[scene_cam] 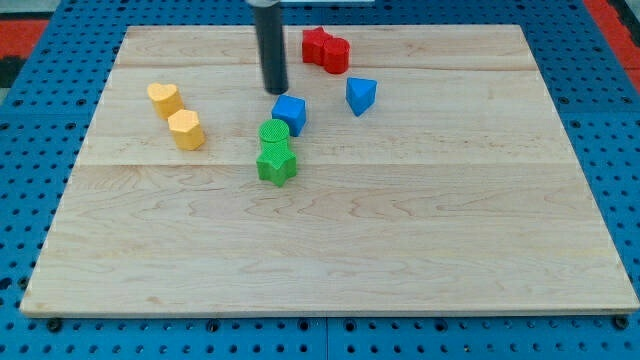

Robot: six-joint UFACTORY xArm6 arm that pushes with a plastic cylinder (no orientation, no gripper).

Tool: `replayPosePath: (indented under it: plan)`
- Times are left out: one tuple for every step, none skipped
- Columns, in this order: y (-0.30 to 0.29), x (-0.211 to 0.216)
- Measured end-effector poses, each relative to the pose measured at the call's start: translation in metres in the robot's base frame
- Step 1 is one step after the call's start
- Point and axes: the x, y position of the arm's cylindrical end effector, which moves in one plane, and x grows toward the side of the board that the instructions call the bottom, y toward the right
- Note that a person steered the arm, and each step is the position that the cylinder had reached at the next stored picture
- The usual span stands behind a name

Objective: Place the blue triangle right to the blue cube

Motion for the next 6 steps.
replayPosePath:
  plan:
    - [0.072,-0.006]
    - [0.109,0.012]
    - [0.111,0.046]
    - [0.111,0.066]
    - [0.114,0.068]
    - [0.075,0.083]
